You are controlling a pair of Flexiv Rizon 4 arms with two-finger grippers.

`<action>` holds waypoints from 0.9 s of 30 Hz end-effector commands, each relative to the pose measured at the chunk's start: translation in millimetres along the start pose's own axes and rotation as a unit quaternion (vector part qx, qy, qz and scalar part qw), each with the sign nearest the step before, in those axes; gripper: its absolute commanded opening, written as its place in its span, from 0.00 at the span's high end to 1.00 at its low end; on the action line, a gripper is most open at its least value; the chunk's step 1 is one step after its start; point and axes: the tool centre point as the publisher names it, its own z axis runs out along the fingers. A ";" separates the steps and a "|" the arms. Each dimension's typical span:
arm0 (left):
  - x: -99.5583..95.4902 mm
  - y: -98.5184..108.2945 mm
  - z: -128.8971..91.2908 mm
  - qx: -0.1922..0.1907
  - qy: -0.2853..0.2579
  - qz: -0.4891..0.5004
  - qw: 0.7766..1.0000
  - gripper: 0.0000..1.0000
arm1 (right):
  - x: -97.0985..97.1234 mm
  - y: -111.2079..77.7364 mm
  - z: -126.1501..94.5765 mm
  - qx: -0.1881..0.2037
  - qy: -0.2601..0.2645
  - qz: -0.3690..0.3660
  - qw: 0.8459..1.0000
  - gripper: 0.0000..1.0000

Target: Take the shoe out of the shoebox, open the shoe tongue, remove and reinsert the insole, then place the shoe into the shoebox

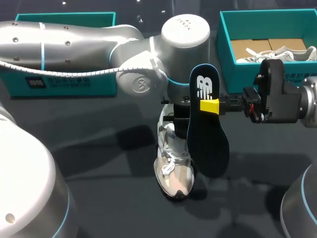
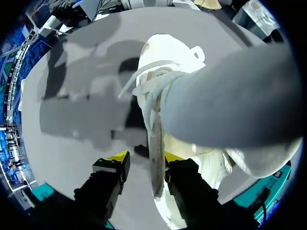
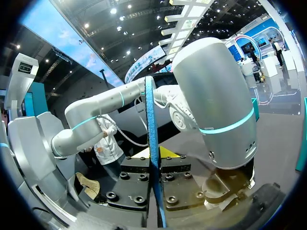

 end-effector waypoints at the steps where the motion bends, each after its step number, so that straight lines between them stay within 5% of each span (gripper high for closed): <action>1: 16.1 -4.4 -28.7 -0.020 -0.035 -0.001 0.999 0.00 | 0.6 -1.2 1.5 0.000 -0.001 0.000 1.000 1.00; 5: 18.6 2.3 -70.7 -0.052 -0.108 -0.006 0.993 0.00 | 0.6 -1.2 1.5 0.000 -0.001 0.000 1.000 1.00; 27: 18.6 2.3 -70.7 -0.052 -0.108 -0.006 0.993 0.00 | 0.6 -1.2 1.5 0.000 -0.001 0.000 1.000 1.00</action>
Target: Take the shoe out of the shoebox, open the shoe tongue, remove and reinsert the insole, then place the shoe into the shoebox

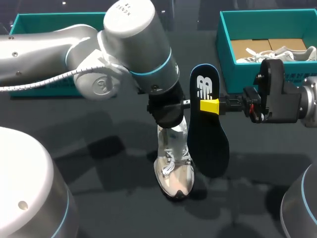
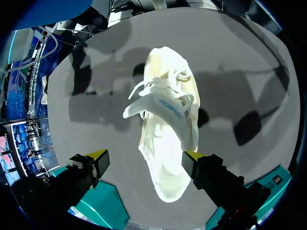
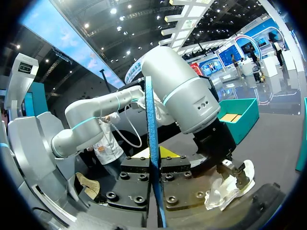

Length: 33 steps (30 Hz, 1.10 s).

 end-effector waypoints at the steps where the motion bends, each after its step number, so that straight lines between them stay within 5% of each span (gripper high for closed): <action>1: 0.9 0.0 -0.1 0.000 -0.001 0.001 1.000 0.00 | 0.6 -1.2 1.5 0.000 -0.001 0.000 1.000 1.00; 5: 0.8 0.2 -2.8 -0.008 -0.013 0.006 1.000 0.00 | 0.6 -1.2 1.5 0.000 -0.001 0.000 1.000 1.00; 13: 0.2 11.2 -37.6 -0.070 -0.143 -0.019 0.987 0.00 | 0.6 -1.2 1.5 0.000 -0.001 0.000 1.000 1.00; 25: -4.9 21.7 -77.5 -0.075 -0.333 -0.040 0.939 0.00 | 0.6 -1.2 1.5 0.000 -0.001 0.000 1.000 1.00; 33: -13.0 19.9 -96.3 -0.079 -0.390 -0.033 0.917 0.00 | 0.6 -1.2 1.5 0.000 -0.001 0.000 1.000 1.00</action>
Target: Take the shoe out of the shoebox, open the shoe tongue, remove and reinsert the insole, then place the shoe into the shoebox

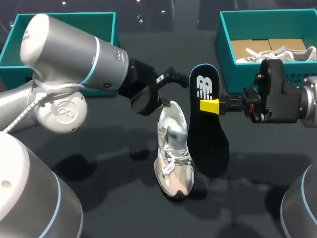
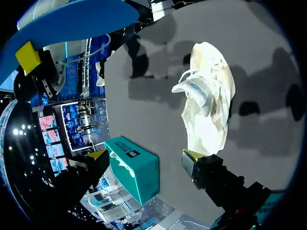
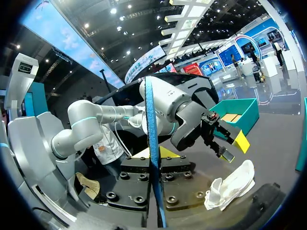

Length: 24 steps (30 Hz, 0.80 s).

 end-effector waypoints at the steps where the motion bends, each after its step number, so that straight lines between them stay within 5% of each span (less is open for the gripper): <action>1: 2.4 -3.1 -10.8 0.005 -0.125 0.000 0.992 0.00 | 0.6 -1.2 1.4 0.000 -0.001 0.000 1.000 1.00; 12: -5.1 5.6 -27.5 0.025 -0.203 -0.003 0.979 0.00 | 0.6 -1.2 1.4 0.000 -0.001 0.000 1.000 1.00; 24: -4.8 5.9 -44.8 0.018 -0.247 0.000 0.969 0.00 | -83.7 23.5 -10.0 -0.006 0.031 0.141 0.990 1.00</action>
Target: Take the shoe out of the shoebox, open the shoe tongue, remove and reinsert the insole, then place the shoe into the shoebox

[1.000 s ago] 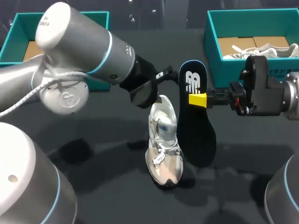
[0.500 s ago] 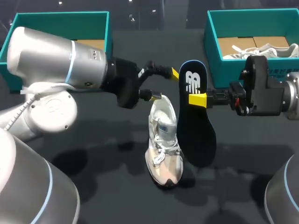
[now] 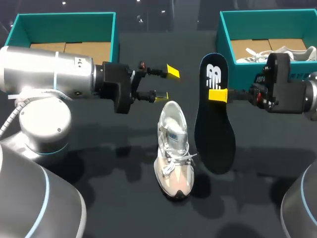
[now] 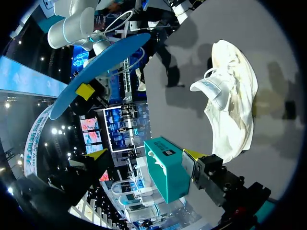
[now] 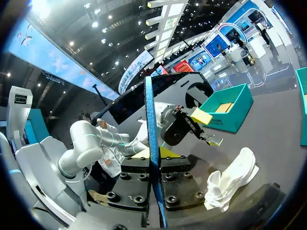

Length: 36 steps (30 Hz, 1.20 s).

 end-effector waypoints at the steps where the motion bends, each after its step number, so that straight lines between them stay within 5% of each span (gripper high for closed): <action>1: 2.1 -6.7 -8.9 -0.003 -0.049 0.002 0.999 0.00 | -52.8 22.7 11.0 0.021 0.038 0.039 0.998 1.00; 8: 2.3 -8.4 -17.5 -0.005 -0.065 0.002 0.998 0.00 | -92.3 34.6 14.0 0.044 0.037 0.110 0.992 1.00; 19: 1.1 -9.5 -22.6 0.000 -0.075 -0.002 0.997 0.00 | -141.1 26.2 20.9 0.056 0.019 0.220 0.974 1.00; 36: 6.8 -7.3 -2.6 0.015 -0.079 -0.009 0.997 0.00 | -164.8 17.3 41.4 0.074 0.030 0.302 0.950 1.00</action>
